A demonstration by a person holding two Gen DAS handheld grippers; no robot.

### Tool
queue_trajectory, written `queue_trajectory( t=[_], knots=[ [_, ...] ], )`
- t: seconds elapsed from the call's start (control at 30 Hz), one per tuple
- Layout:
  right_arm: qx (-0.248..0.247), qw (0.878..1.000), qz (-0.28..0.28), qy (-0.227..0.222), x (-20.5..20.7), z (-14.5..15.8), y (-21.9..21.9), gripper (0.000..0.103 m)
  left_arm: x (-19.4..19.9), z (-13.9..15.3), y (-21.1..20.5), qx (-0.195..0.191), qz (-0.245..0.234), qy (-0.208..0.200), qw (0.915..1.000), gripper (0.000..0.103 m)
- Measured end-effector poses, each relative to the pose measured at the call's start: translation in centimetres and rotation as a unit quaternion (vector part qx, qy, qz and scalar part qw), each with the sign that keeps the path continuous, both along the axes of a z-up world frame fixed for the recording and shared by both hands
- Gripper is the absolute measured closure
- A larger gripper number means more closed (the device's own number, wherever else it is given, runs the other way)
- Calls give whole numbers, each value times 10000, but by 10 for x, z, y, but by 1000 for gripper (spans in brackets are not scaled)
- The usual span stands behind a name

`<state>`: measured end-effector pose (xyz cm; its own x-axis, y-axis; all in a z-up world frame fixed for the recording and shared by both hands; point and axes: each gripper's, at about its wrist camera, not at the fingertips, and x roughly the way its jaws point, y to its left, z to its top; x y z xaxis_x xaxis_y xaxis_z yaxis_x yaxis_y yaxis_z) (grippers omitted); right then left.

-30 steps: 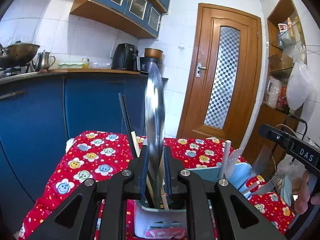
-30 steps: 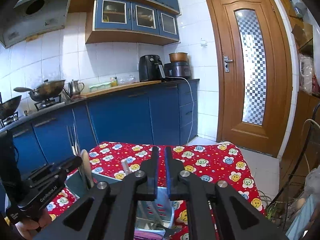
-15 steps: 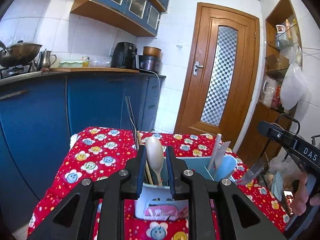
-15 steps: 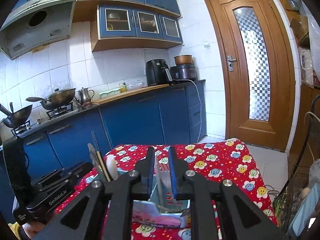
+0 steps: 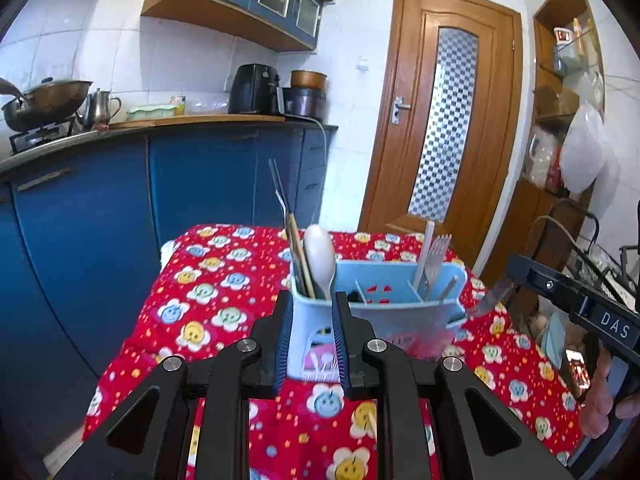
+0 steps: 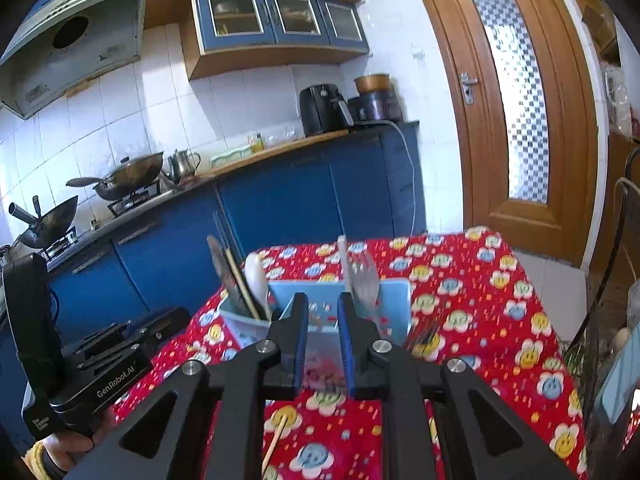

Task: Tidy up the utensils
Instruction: 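Open both grippers to release the knife and fork into the box, then grasp the wooden chopstick on the tablecloth with the right gripper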

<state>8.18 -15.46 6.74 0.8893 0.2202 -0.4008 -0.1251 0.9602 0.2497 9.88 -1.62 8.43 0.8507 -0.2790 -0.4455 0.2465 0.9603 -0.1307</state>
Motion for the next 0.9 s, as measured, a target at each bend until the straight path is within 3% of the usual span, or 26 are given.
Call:
queue_trajectory(
  t=[0.5,0.9],
  knots=[
    [13,9939,358,1042,-12,-38,28,84,-28,-16,15,338,39,624,9975,83],
    [-120,9711,804,2244,1,-82,60,83,-30,-40,38,355,144,1068,9935,83]
  ],
)
